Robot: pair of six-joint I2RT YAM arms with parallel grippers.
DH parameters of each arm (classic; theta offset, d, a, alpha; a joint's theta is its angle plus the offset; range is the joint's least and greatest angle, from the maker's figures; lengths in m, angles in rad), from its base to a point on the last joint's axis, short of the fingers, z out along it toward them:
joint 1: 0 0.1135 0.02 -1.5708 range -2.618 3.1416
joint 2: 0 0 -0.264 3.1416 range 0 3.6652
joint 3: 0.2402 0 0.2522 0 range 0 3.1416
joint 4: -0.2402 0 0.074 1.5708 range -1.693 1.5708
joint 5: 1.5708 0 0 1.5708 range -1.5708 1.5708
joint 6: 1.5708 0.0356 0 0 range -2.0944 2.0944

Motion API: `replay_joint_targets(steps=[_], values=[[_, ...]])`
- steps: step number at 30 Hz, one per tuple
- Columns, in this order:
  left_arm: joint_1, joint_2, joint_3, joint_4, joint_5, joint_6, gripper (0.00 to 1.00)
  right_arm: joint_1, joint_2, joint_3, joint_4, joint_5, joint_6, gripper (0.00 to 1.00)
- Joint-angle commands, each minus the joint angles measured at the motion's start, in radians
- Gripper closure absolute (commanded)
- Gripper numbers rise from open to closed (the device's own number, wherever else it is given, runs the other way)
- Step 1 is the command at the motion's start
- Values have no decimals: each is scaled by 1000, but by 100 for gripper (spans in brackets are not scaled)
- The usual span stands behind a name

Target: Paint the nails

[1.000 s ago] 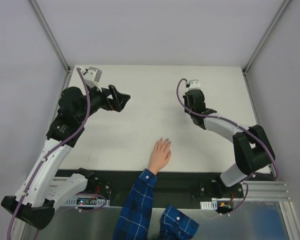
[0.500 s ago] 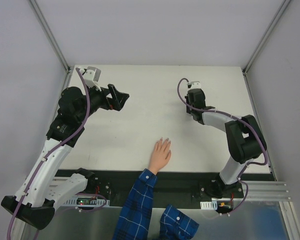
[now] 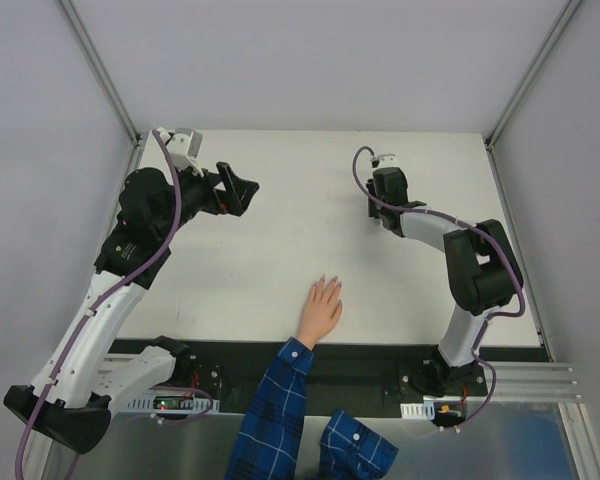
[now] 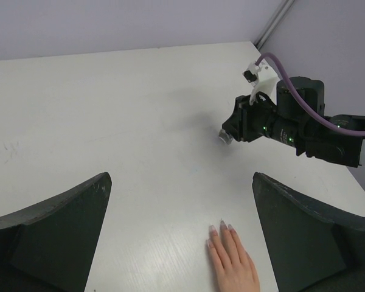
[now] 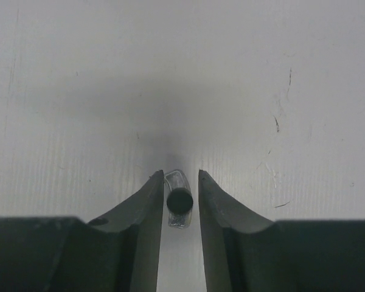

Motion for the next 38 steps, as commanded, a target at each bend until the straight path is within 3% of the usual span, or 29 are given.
replay_joint_targets(steps=[1, 11, 18, 28, 33, 38], values=[[9, -3, 39, 16, -16, -20, 1, -6, 1, 35, -11, -15, -4, 66], [10, 16, 48, 17, -21, -39, 1, -5, -89, 67, -121, -9, 22, 44], [10, 42, 62, 16, -82, -42, 1, 0, -333, 168, -489, -15, 73, 31], [10, 20, 56, 16, -199, -47, 1, -2, -683, 292, -902, -130, 77, 0], [10, 33, 90, 16, -199, -47, 1, -2, -731, 415, -1042, -78, 119, 4], [10, 31, 108, 16, -228, -44, 1, -3, -757, 527, -1076, -63, 75, 3]])
